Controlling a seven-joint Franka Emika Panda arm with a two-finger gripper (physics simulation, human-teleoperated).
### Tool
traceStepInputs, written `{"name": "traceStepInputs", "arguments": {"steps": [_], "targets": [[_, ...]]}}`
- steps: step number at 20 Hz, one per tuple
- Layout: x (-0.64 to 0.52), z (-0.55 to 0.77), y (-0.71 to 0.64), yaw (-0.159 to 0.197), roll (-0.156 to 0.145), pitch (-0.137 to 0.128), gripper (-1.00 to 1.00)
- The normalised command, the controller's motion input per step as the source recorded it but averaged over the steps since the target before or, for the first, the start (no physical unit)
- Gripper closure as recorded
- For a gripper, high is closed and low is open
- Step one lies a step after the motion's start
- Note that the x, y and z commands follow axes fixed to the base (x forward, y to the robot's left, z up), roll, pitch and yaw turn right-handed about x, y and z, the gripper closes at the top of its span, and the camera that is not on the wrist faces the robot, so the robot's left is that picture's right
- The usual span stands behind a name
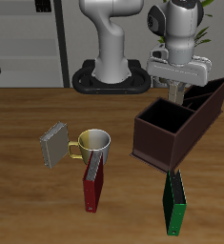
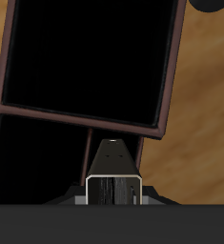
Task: Place the left yellow book into the left desk caddy's front compartment
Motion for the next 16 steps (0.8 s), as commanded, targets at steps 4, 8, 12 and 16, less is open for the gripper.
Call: {"name": "traceStepInputs", "arguments": {"steps": [4, 8, 12, 16], "targets": [[0.06, -0.31, -0.05, -0.005, -0.002, 0.060, 1.00], [0.05, -0.26, 0.00, -0.008, 0.005, 0.057, 1.00], [0.01, -0.14, 0.03, 0.006, 0.009, 0.030, 1.00], [-0.02, -0.05, 0.10, 0.008, 0.081, 0.044, -1.00]]}}
